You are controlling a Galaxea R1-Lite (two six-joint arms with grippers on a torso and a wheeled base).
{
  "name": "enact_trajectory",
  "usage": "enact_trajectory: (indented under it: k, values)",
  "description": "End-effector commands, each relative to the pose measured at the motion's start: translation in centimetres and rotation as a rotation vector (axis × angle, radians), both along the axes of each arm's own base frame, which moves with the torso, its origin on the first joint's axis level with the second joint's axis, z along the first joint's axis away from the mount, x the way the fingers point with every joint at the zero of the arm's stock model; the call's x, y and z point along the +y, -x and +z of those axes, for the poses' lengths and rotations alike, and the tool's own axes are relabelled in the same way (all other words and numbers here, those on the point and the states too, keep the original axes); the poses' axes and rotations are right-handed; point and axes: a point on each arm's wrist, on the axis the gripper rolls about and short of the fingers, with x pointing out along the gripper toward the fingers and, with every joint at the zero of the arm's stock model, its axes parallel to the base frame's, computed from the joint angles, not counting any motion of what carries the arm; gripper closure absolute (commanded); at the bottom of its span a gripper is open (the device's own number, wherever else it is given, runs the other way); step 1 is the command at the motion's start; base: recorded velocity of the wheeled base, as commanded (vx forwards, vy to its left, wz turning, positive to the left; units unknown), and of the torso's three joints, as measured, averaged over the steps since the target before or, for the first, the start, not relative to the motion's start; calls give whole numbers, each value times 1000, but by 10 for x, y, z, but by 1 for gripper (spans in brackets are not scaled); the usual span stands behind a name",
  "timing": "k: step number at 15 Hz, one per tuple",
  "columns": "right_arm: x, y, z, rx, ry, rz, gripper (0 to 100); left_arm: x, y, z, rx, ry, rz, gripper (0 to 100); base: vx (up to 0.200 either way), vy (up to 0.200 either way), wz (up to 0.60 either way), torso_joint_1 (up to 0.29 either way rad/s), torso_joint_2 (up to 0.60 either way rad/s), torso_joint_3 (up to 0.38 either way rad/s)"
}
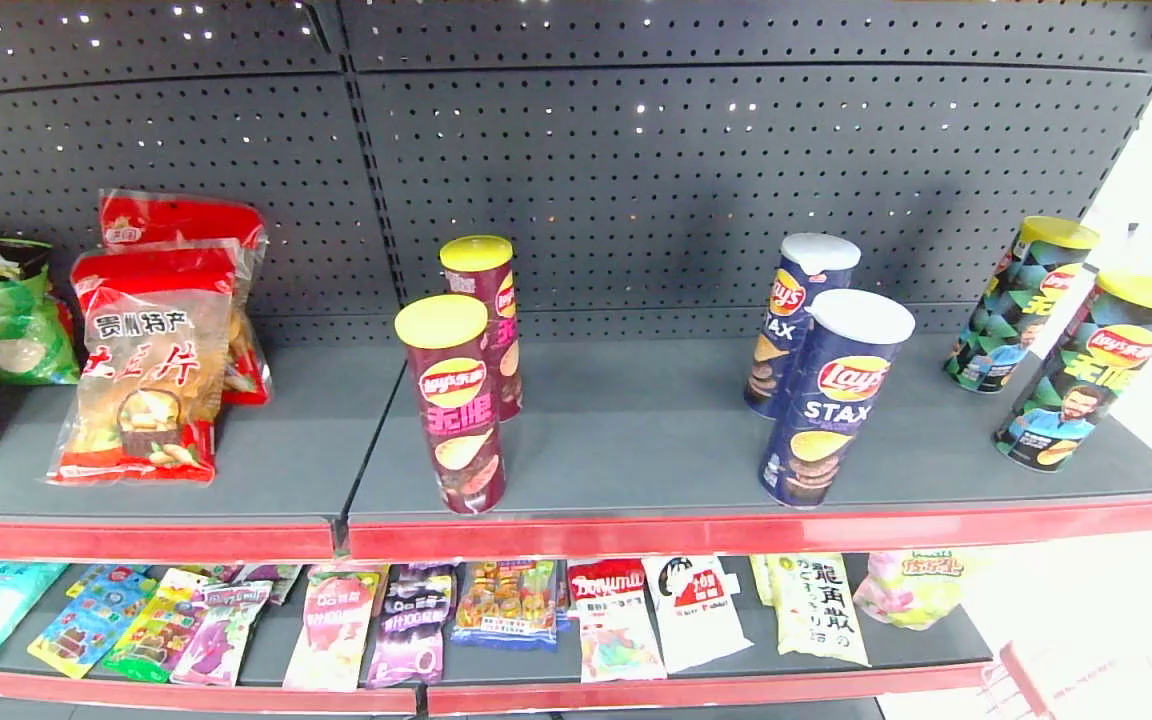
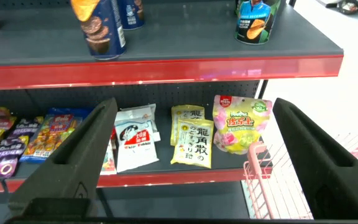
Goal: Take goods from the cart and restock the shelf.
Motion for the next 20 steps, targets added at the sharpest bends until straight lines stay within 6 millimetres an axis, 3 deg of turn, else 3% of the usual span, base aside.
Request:
enact_trajectory:
  k: [1,6,11,14,20]
  values:
    - [0,0,0,2,2,1,0,0,0,0,1,-1,1,0,0,-200,0,2,2,7]
    - [0,0,0,2,2,1,0,0,0,0,1,-1,0,0,0,-200,0,6,1,0]
    - [0,0,0,2,2,1,0,0,0,0,-1,1,1,0,0,0,0,0,0,0]
    - [0,0,0,2,2,-1,0,0,0,0,-1,1,1,0,200,0,0,-2,-1,5]
    - [0,0,0,2,0,-1,0,0,0,0,-1,2,1,0,0,0,0,0,0,0]
